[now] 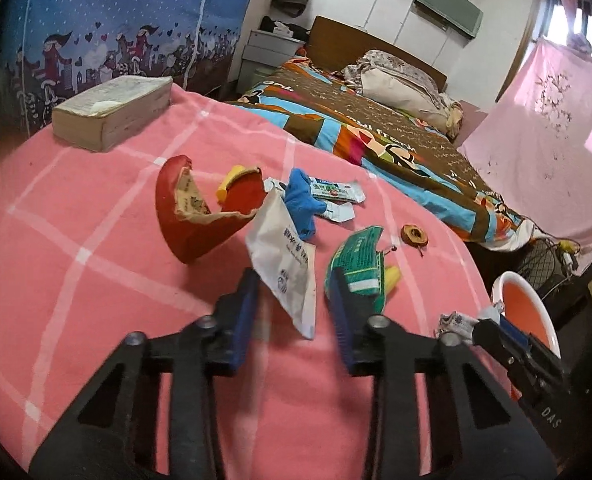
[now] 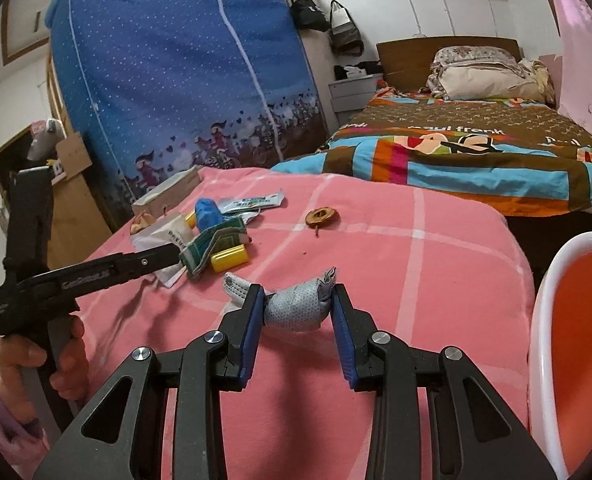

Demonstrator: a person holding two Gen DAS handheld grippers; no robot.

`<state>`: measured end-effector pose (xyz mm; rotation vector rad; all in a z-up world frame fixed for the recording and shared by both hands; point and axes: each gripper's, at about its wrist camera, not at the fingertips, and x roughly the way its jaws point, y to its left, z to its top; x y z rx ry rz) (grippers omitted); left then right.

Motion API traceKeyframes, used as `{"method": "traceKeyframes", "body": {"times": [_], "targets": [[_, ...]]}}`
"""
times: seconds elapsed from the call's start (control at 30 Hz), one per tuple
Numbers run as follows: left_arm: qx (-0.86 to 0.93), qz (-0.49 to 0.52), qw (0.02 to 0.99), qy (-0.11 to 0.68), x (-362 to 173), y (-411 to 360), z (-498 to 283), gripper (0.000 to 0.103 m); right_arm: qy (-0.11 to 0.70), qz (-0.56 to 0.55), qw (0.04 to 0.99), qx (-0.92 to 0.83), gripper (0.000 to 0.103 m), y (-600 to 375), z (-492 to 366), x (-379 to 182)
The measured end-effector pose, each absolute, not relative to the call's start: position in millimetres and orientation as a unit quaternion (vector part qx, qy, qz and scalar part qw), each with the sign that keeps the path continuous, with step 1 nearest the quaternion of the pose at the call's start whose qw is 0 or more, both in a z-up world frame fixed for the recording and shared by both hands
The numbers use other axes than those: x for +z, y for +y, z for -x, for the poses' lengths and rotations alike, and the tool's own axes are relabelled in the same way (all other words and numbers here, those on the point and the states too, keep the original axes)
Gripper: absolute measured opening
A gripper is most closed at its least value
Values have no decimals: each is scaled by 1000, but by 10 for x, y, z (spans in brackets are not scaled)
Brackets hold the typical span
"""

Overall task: Collect trash
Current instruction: 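Grasp the white paper packet with the left gripper, then carry the paper packet and grey cloth in both grippers over the bucket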

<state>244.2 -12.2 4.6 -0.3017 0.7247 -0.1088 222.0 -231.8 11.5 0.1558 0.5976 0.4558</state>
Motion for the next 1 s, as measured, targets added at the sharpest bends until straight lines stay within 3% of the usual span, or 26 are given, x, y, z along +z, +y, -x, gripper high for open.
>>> {"method": "traceKeyframes", "body": {"times": [0.03, 0.1, 0.23, 0.63, 1.0], "targets": [[-52, 147, 922, 354, 41, -125, -2443, 18, 290, -76, 928, 222, 32, -2319, -2224, 118], [-48, 145, 923, 354, 39, -132, -2433, 11, 288, -75, 928, 223, 32, -2327, -2230, 125], [-42, 144, 926, 347, 71, -137, -2391, 7, 281, -64, 931, 224, 32, -2301, -2214, 145], [-38, 62, 967, 243, 382, -376, -1925, 5, 220, -54, 947, 228, 32, -2314, -2013, 279], [-99, 2, 986, 135, 758, -876, -1620, 5, 67, -77, 980, 173, 32, -2744, -1602, 631]]}}
